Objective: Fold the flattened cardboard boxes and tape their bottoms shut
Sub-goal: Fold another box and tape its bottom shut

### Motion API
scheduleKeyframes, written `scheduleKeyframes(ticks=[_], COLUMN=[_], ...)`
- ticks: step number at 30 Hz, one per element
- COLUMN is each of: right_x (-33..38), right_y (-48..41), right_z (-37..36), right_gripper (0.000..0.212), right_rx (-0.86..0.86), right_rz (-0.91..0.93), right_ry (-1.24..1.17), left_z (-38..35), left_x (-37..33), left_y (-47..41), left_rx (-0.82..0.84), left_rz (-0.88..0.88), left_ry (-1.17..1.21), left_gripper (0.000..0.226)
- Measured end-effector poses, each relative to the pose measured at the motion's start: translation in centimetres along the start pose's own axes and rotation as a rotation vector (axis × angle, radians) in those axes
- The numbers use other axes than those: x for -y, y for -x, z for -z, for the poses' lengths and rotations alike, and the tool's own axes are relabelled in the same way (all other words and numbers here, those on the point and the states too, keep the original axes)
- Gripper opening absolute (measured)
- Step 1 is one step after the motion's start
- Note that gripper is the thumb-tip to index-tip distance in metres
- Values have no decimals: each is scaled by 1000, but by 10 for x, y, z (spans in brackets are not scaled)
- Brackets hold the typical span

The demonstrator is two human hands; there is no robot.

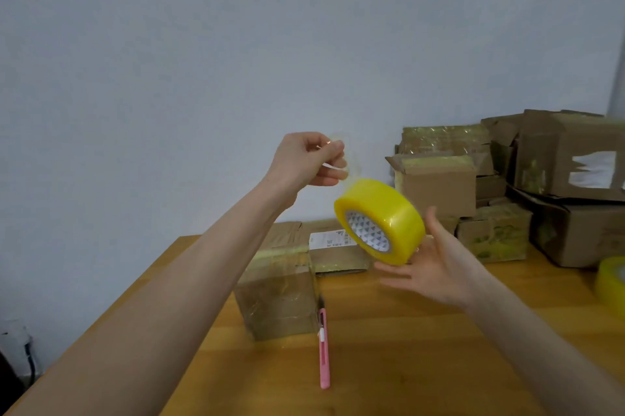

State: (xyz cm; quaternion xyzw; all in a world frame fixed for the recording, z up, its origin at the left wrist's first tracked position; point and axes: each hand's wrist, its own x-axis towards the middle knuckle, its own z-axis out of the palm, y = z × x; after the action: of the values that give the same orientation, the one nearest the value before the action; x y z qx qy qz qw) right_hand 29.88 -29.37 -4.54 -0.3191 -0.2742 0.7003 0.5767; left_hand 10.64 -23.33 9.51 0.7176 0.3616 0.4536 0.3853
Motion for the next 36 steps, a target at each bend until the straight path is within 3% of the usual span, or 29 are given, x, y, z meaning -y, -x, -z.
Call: scheduleKeyframes(ticks=[4,5,8,10,14,17,22,28,36], right_x=[-3,-4,-9,-18,-33,-14,36,56,50], right_y=[0,-1,-6,-11,-20,-24,-21,-41,-79], right_z=[4,1,-11,-12,-16,-22,-52,-82,-119], right_gripper=[104,105,64,61,58,70,44,42,47], right_rx=[60,47,13,27,84,86,52,2,55], right_rz=[257,292,346,334,280,386,465,458,462], right_ry=[370,506,659,599,197,111,512,1088,1560], left_z=[-17,-20,-19,-12,8,35,69,94,112], left_x=[-17,-18,-18,-17,-13,2,57,109,171], left_y=[-11,-12,-10,-7,0,8,34,51,77], left_rx=[17,25,24,0,-108,-269,-441,-587,-707], left_rz=[8,8,12,12,7,42,192,313,473], left_ry=[13,-6,-13,21,100,103,114,167,103], left_gripper=[17,17,17,16,17,18,19,20,21])
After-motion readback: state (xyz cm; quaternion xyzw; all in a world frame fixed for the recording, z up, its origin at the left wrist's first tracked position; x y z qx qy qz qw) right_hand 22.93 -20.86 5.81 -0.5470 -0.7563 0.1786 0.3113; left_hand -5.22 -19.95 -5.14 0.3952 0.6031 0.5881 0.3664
